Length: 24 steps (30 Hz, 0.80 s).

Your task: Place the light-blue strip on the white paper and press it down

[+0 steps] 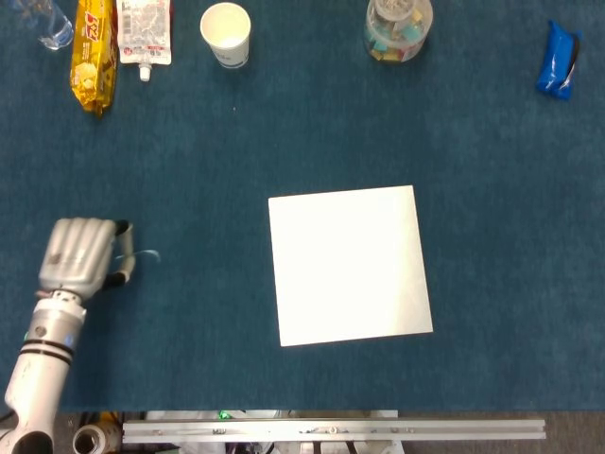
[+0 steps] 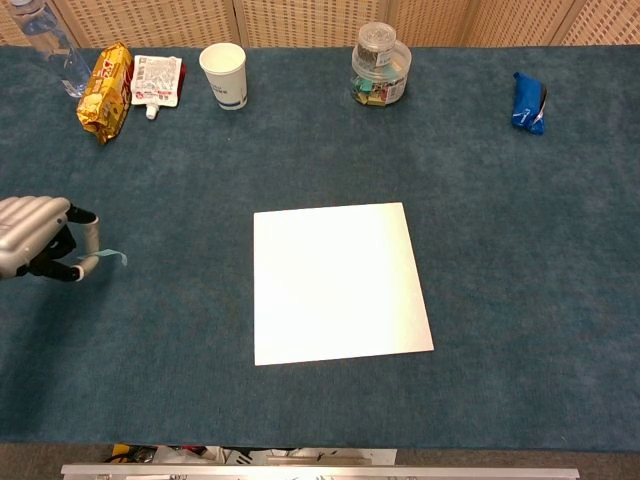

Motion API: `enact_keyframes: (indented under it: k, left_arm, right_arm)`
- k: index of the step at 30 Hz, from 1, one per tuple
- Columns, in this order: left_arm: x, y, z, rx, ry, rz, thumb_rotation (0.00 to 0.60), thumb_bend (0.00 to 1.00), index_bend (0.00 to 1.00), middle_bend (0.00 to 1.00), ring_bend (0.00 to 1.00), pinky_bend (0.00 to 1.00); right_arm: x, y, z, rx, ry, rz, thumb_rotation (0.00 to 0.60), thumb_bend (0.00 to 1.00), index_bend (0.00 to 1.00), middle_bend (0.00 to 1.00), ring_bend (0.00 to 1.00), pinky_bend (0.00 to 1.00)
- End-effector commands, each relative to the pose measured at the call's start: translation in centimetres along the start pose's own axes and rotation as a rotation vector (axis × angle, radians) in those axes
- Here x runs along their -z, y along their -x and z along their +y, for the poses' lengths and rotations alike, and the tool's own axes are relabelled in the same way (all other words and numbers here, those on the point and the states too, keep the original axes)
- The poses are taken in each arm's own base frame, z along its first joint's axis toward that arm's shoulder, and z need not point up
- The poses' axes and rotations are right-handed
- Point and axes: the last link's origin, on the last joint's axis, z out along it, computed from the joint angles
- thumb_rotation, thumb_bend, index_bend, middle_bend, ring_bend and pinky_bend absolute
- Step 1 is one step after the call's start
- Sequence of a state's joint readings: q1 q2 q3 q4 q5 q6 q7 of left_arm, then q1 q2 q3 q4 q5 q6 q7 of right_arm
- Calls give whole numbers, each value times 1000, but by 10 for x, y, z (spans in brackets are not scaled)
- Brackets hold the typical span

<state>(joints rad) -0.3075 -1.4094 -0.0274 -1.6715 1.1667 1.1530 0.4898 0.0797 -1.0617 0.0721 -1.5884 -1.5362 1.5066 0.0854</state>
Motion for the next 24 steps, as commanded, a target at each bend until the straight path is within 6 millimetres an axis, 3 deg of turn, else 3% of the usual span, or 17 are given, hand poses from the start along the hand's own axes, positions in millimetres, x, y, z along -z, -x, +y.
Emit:
enact_keyframes:
  k: [1,5,11,24]
  left_arm:
    - [-7,-21,19,-61,86,9,552,369,567,1000,1000,1000]
    - [-14,-38,45,-145,181,10,552,368,567,1000,1000,1000]
    - [-22,-46,84,-292,278,28,550,368,567,1000,1000,1000]
    - [-37,-31,155,-492,369,20,542,368,567,1000,1000,1000]
  right_arm:
    - [-1,1,0,-1,-2,-1,600,228,265,414,378,477]
    - [-3,2,-1,-5,-2,-5,600,228,265,414,378,476]
    - [-5,5,-1,-8,-4,-15,600,228,265,414,378,477]
    - [-3,7,0,-14,7,-22,600,228,265,414,378,477]
